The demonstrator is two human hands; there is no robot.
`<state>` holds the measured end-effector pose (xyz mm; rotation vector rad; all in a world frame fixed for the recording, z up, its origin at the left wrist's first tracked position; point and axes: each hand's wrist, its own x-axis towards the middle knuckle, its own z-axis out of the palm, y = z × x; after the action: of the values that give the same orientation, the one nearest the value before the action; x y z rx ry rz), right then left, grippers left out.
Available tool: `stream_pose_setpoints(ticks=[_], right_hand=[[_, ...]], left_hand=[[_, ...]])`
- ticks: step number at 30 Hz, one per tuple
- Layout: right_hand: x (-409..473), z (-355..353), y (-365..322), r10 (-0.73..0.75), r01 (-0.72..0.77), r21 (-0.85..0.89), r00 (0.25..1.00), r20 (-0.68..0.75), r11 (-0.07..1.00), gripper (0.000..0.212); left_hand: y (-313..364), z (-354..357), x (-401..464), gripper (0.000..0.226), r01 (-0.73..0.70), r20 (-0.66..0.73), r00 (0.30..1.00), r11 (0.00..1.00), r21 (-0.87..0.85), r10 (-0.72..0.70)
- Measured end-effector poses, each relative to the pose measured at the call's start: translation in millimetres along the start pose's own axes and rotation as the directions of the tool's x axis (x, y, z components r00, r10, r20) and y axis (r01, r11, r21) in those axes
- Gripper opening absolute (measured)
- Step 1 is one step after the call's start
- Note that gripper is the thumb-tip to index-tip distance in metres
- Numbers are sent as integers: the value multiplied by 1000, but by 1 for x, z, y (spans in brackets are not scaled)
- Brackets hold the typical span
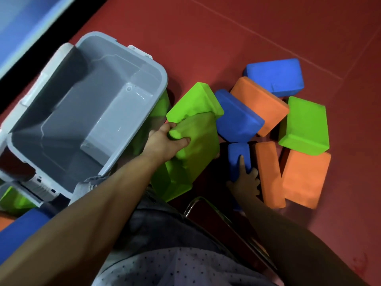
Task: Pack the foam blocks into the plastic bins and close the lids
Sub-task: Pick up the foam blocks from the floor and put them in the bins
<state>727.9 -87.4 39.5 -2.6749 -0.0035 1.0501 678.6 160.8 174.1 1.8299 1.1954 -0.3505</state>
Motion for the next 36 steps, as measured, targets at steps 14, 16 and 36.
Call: stream_pose_setpoints(ticks=[14,16,36], right_hand=[[-63,-130,-155,-442,537,269,829,-342,799,101],[-77,-132,-197,-512,625,255,765,-392,738,101],[-57,15,-248,-554,613,269,789,-267,743,52]], left_hand=[[23,-115,-72,54,-269,-381,924,776,-570,40],[17,-144,-85,55,-346,-484,874,749,-565,39],[-40,-150,-21,27,-32,-326,936,892,-451,-131]])
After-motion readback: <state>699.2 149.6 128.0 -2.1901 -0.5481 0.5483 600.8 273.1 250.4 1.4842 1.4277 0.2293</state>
